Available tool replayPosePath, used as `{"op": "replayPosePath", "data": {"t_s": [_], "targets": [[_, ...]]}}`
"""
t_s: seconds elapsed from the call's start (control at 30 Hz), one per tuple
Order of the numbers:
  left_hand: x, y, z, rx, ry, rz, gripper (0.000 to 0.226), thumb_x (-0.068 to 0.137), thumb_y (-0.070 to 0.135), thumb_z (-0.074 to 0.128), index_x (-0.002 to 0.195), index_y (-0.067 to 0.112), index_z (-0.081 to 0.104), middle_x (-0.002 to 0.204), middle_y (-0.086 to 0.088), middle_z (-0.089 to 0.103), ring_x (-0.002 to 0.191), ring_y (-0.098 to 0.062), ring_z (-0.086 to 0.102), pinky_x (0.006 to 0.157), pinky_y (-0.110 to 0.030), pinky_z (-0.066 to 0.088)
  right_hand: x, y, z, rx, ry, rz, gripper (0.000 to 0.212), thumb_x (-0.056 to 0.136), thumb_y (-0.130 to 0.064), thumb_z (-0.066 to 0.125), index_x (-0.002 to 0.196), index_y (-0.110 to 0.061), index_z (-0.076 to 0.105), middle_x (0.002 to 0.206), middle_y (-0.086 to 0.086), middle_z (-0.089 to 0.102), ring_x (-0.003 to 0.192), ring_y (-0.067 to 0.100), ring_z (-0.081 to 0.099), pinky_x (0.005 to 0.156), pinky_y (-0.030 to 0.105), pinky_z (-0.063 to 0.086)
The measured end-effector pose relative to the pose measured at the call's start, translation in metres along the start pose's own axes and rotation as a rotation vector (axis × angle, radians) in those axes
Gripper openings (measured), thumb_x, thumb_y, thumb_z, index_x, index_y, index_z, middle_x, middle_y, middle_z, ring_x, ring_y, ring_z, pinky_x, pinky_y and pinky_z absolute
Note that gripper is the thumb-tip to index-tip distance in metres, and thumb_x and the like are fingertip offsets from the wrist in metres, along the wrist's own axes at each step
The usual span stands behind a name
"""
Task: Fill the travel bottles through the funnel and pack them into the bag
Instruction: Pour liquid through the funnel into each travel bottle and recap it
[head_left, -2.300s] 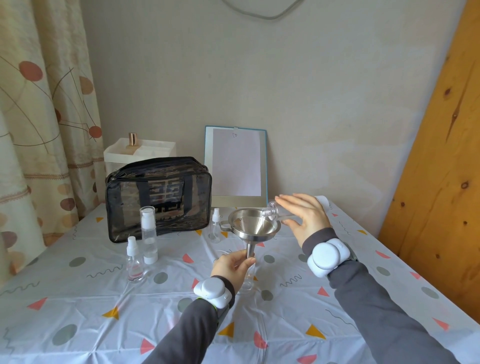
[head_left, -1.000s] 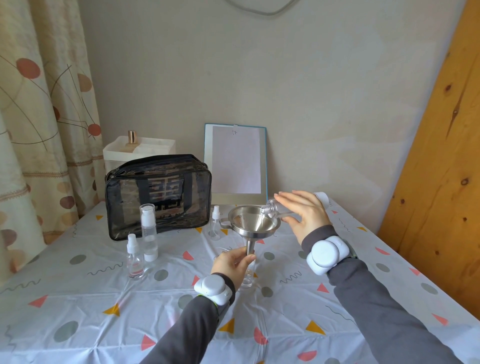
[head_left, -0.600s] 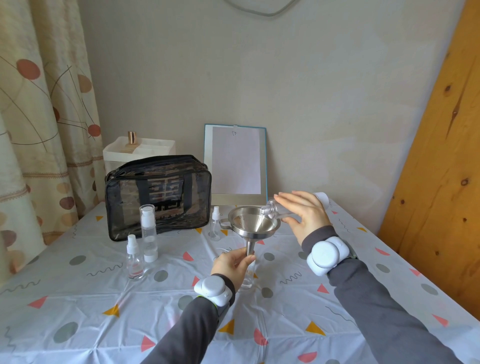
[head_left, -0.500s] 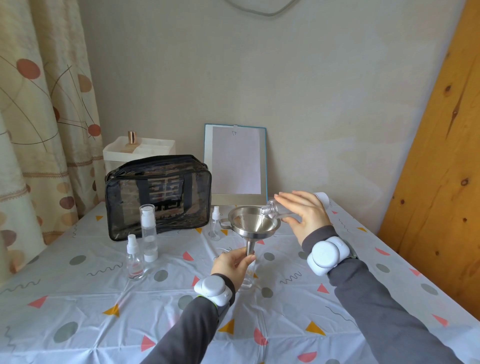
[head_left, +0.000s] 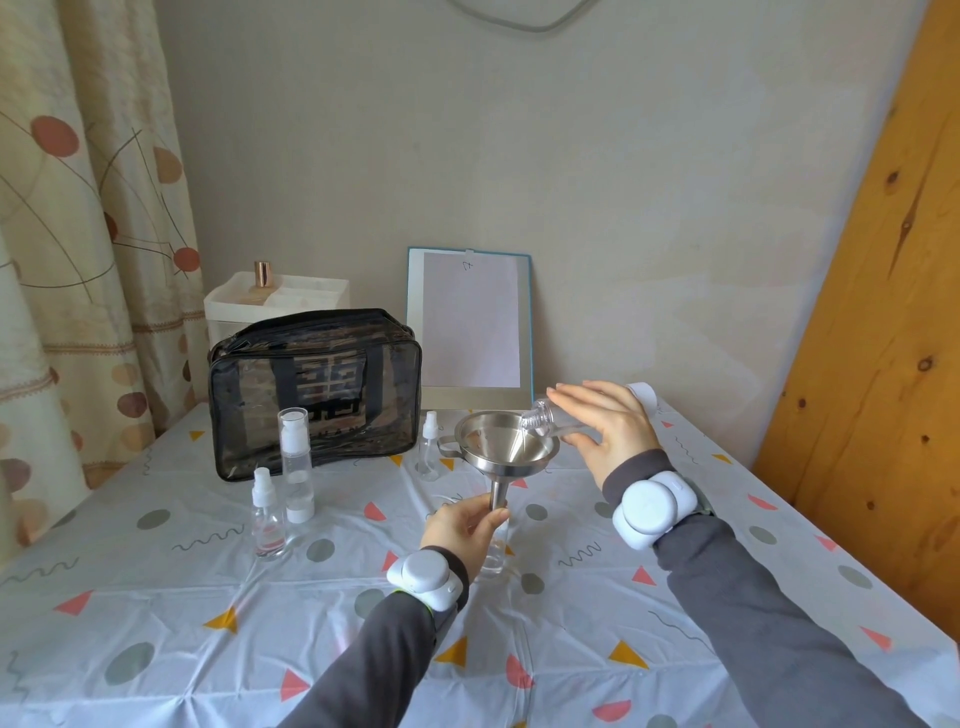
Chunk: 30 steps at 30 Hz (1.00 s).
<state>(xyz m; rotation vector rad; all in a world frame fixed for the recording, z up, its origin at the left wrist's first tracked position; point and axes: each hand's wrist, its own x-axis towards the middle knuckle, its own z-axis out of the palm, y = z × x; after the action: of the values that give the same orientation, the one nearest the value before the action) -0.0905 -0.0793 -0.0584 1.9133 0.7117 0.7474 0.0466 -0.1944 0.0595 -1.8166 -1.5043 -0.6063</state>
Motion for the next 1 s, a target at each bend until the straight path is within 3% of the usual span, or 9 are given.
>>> {"op": "replayPosePath", "data": {"t_s": [0.23,0.43,1.0], "targets": [[0.0010,-0.0005,0.0012,-0.030,-0.002,0.004,0.014,0.087,0.030,0.062,0.098,0.025,0.069,0.085,0.020,0.066,0.085,0.004,0.061,0.074,-0.001,0.040,-0.0004,0.0005,0.0002,-0.002,-0.006,0.014,0.051,0.070,0.011,0.068,0.116,-0.011,0.064,0.118,0.004,0.064,0.113,0.032,0.051,0.102,0.030,0.030],[0.0020,-0.0018,0.0008,-0.015,0.003,0.007,0.016,0.086,0.030,0.062,0.099,0.024,0.070,0.087,0.020,0.066,0.086,0.002,0.062,0.083,-0.013,0.044,-0.0004,0.0007,0.0003,-0.002,-0.008,0.019,0.052,0.069,0.011,0.068,0.116,-0.013,0.064,0.119,0.002,0.063,0.114,0.030,0.050,0.102,0.028,0.028],[-0.0007,0.0014,0.0003,-0.027,-0.001,0.008,0.015,0.087,0.029,0.062,0.099,0.024,0.069,0.088,0.017,0.067,0.086,0.001,0.062,0.083,-0.013,0.043,-0.0004,0.0007,-0.0008,-0.005,-0.013,0.018,0.052,0.070,0.011,0.067,0.116,-0.013,0.064,0.120,0.002,0.063,0.115,0.030,0.050,0.102,0.027,0.027]]}}
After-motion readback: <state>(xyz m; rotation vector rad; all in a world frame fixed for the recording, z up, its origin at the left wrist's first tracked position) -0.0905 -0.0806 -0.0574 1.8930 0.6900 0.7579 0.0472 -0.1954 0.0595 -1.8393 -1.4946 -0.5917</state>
